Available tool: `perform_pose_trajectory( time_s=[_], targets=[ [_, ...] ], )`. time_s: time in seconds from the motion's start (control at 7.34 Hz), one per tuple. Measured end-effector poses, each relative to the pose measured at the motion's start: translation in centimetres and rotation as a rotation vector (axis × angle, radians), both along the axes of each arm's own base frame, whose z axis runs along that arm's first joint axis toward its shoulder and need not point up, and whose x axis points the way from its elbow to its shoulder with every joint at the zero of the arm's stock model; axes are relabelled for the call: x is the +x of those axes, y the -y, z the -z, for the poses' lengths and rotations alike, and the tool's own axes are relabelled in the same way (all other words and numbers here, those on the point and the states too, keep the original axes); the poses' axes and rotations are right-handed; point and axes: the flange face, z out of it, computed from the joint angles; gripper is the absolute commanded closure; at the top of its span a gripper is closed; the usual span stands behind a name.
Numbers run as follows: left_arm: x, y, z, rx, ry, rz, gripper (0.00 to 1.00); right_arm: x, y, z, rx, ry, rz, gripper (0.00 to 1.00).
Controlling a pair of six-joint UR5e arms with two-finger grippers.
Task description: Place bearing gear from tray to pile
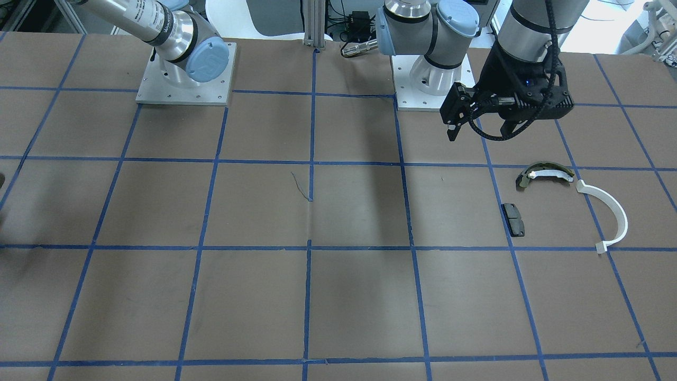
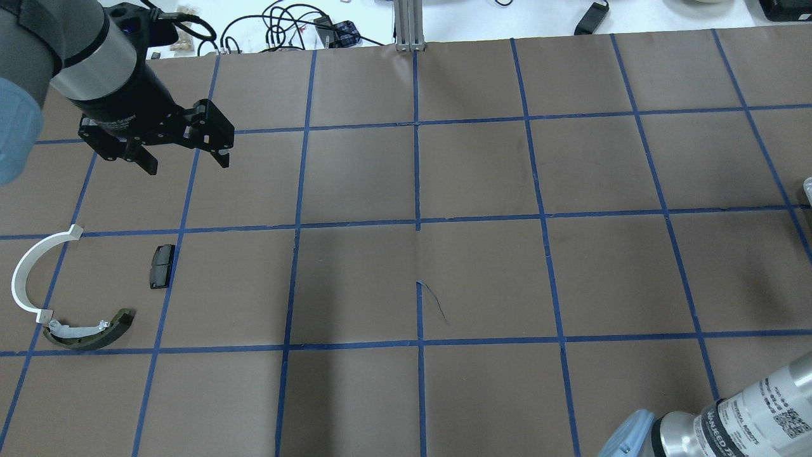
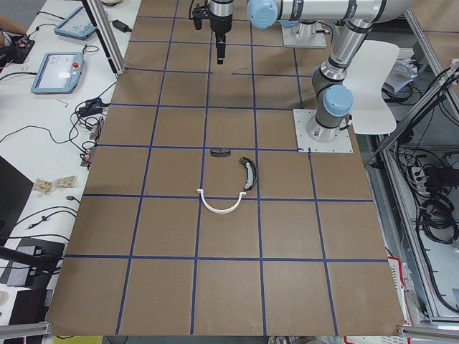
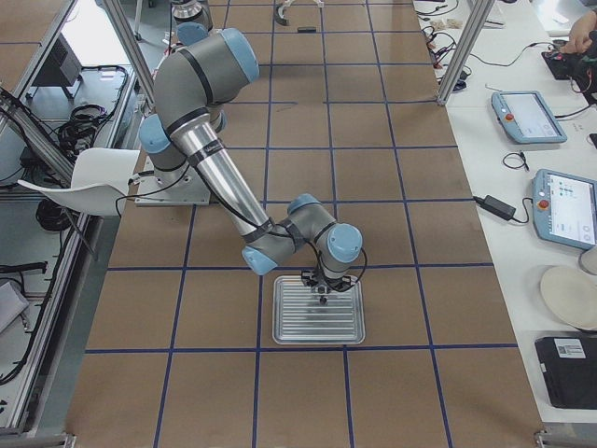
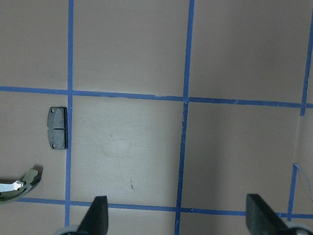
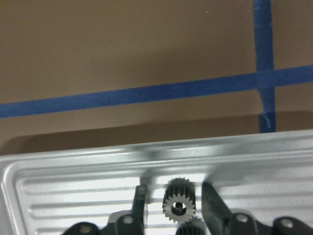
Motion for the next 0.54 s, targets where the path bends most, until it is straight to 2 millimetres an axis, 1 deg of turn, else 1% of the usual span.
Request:
perform_pose_trajectory(
  time_s=[0.27, 0.41, 0.54],
  targets=[
    [0.0, -0.1, -0.1, -0.001, 0.0, -0.001, 0.0, 0.0, 0.0, -0.7, 0.026, -0.034, -0.001, 1.0],
    [0.0, -0.1, -0.1, -0.002, 0.0, -0.002, 0.0, 0.1, 0.0, -2.1, 0.032, -0.061, 0.003, 1.0],
    [0.1, -0.1, -0.1, -0.002, 0.0, -0.002, 0.0, 0.9, 0.4, -4.7, 0.015, -0.093, 0.0, 1.0]
  ],
)
